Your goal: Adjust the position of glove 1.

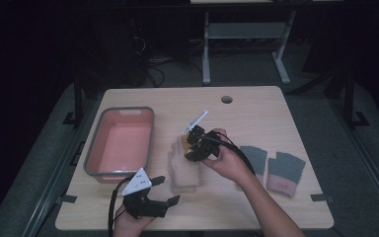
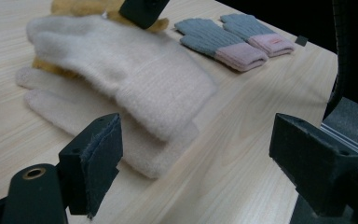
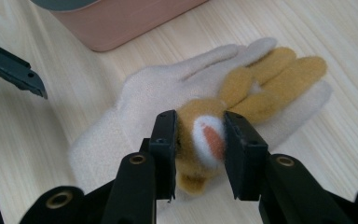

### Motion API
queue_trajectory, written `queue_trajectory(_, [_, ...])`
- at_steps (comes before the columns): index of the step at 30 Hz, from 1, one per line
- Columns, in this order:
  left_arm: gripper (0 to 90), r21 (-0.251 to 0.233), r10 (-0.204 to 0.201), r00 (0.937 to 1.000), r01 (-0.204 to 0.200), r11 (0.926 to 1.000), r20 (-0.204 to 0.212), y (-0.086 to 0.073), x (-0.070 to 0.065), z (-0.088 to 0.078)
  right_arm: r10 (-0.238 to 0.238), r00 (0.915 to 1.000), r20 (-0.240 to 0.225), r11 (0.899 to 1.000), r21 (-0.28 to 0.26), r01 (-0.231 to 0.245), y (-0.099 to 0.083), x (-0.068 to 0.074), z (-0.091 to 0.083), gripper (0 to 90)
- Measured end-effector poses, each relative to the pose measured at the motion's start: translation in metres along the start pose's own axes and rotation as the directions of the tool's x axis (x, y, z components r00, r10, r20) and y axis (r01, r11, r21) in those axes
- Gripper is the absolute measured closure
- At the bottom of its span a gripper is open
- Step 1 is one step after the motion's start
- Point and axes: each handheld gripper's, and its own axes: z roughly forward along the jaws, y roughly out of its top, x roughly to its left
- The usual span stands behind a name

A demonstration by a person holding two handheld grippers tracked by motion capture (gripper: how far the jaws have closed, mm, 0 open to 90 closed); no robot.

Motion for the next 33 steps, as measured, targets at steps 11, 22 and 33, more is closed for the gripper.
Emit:
queue_trajectory(11, [17.1, 0.009, -0.002, 0.9999, 0.002, 1.0, -0.016, 0.0, 0.002, 0.0, -0.014, 0.9997, -0.022, 1.0, 0.027, 0.015, 0.006, 0.002, 0.018, 66.5])
queue_trajectory(22, [17.2, 0.018, -0.013, 0.9998, 0.013, 0.9998, -0.013, -0.001, 0.002, 0.002, 0.007, 0.9994, -0.034, 0.999, 0.037, -0.006, 0.003, -0.001, 0.031, 65.8])
queue_trajectory(33, [17.2, 0.022, -0.022, 0.9997, 0.022, 0.9995, -0.011, -0.001, 0.003, 0.003, 0.032, 0.9983, -0.048, 0.998, 0.05, -0.03, -0.003, -0.004, 0.041, 64.8])
